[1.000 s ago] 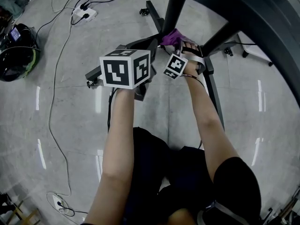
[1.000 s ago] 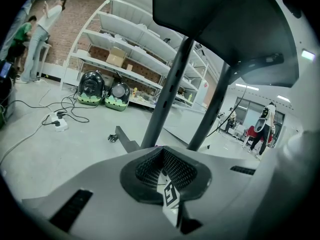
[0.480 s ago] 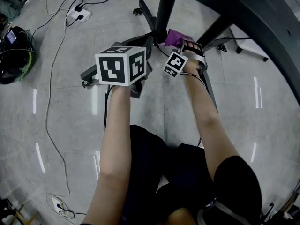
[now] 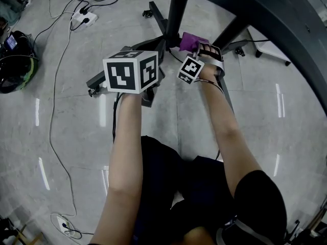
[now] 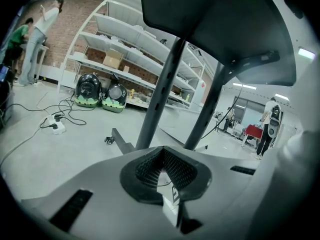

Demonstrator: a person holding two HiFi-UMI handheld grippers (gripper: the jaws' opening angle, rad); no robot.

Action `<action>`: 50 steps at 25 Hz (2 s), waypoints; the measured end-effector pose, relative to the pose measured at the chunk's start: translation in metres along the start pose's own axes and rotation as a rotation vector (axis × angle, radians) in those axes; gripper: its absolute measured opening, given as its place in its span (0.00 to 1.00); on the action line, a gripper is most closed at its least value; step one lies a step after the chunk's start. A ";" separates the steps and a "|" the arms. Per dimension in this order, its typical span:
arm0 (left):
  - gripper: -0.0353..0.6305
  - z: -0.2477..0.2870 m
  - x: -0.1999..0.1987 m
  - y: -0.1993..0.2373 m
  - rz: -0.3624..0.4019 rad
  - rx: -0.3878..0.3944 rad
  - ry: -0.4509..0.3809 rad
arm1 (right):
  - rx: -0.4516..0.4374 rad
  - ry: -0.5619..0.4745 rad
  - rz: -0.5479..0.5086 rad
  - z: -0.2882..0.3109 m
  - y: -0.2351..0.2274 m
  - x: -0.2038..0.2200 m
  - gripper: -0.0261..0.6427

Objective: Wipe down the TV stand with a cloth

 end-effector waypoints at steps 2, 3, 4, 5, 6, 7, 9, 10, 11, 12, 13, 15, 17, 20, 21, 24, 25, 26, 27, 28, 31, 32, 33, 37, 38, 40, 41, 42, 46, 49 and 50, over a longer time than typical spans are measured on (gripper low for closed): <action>0.06 0.000 0.001 0.001 -0.003 0.001 -0.002 | 0.028 0.002 -0.015 -0.006 -0.008 0.003 0.20; 0.06 0.000 0.001 0.001 -0.003 0.003 -0.002 | 0.043 0.000 -0.018 -0.009 -0.014 0.004 0.20; 0.06 0.001 0.001 0.000 -0.003 0.005 -0.001 | 0.058 -0.002 -0.018 -0.013 -0.020 0.007 0.20; 0.06 0.002 0.001 -0.001 -0.003 0.007 -0.001 | 0.073 -0.005 -0.017 -0.018 -0.027 0.010 0.20; 0.06 0.003 0.001 -0.003 -0.005 0.009 -0.003 | 0.088 -0.007 -0.014 -0.022 -0.034 0.013 0.20; 0.06 0.004 0.001 -0.005 -0.008 0.012 -0.004 | 0.100 -0.010 -0.012 -0.026 -0.041 0.016 0.20; 0.06 0.006 0.000 -0.009 -0.013 0.022 -0.009 | 0.124 -0.015 -0.001 -0.034 -0.055 0.019 0.20; 0.06 0.007 -0.001 -0.012 -0.012 0.028 -0.011 | 0.135 -0.017 0.006 -0.038 -0.062 0.020 0.20; 0.06 0.008 -0.001 -0.015 -0.011 0.034 -0.011 | 0.146 -0.018 0.012 -0.043 -0.068 0.021 0.20; 0.06 0.008 -0.002 -0.018 -0.009 0.040 -0.011 | 0.159 -0.019 0.015 -0.047 -0.074 0.022 0.20; 0.06 0.008 -0.002 -0.021 -0.006 0.046 -0.012 | 0.171 -0.020 0.017 -0.051 -0.080 0.023 0.20; 0.06 0.007 -0.003 -0.027 -0.002 0.055 -0.014 | 0.196 -0.023 0.021 -0.059 -0.092 0.026 0.20; 0.06 0.005 -0.006 -0.030 0.001 0.057 -0.019 | 0.223 -0.026 0.027 -0.068 -0.105 0.029 0.20; 0.06 0.002 -0.009 -0.029 -0.003 0.055 -0.029 | 0.264 -0.027 0.042 -0.079 -0.126 0.031 0.20; 0.06 0.001 -0.009 -0.028 -0.005 0.055 -0.031 | 0.276 -0.028 0.052 -0.083 -0.134 0.032 0.20; 0.06 -0.001 -0.009 -0.026 -0.008 0.055 -0.034 | 0.325 -0.030 0.088 -0.095 -0.158 0.035 0.20; 0.06 -0.001 -0.009 -0.026 -0.009 0.055 -0.035 | 0.348 -0.030 0.097 -0.101 -0.167 0.036 0.20; 0.06 -0.002 -0.009 -0.025 -0.010 0.056 -0.037 | 0.372 -0.032 0.103 -0.106 -0.176 0.037 0.20; 0.06 -0.002 -0.010 -0.025 -0.011 0.058 -0.038 | 0.396 -0.036 0.108 -0.112 -0.185 0.037 0.20; 0.06 -0.003 -0.010 -0.025 -0.013 0.060 -0.039 | 0.419 -0.040 0.112 -0.119 -0.193 0.037 0.20; 0.06 -0.005 -0.010 -0.024 -0.017 0.064 -0.042 | 0.479 -0.043 0.116 -0.135 -0.212 0.038 0.20; 0.06 -0.005 -0.011 -0.024 -0.018 0.065 -0.043 | 0.494 -0.044 0.125 -0.139 -0.217 0.039 0.20; 0.06 -0.005 -0.011 -0.024 -0.019 0.065 -0.043 | 0.508 -0.047 0.137 -0.142 -0.222 0.039 0.20; 0.06 -0.004 -0.010 -0.025 -0.018 0.065 -0.042 | 0.591 -0.048 0.157 -0.159 -0.239 0.041 0.20; 0.06 -0.004 -0.010 -0.025 -0.017 0.064 -0.042 | 0.616 -0.047 0.160 -0.164 -0.242 0.041 0.20; 0.06 -0.003 -0.010 -0.025 -0.018 0.062 -0.043 | 0.665 -0.056 0.169 -0.173 -0.249 0.041 0.20; 0.06 -0.002 -0.010 -0.025 -0.018 0.062 -0.043 | 0.691 -0.067 0.176 -0.178 -0.252 0.040 0.20; 0.06 -0.002 -0.010 -0.026 -0.018 0.063 -0.041 | 0.715 -0.078 0.182 -0.183 -0.255 0.039 0.20; 0.06 0.000 -0.008 -0.029 -0.012 0.065 -0.034 | 0.778 -0.098 0.191 -0.193 -0.262 0.042 0.20; 0.06 0.001 -0.007 -0.027 -0.015 0.059 -0.031 | 0.797 -0.102 0.189 -0.197 -0.265 0.048 0.20; 0.06 0.002 -0.006 -0.027 -0.017 0.058 -0.030 | 0.796 -0.104 0.186 -0.197 -0.265 0.050 0.20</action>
Point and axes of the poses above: the fingertips, and each gripper's own axes: z forward along the fingers, y to its left, x out of its underside, the point moved 5 cm from there along -z, backward along the fingers, and after that the axes turned 2 degrees about z, right-handed, at the moved point
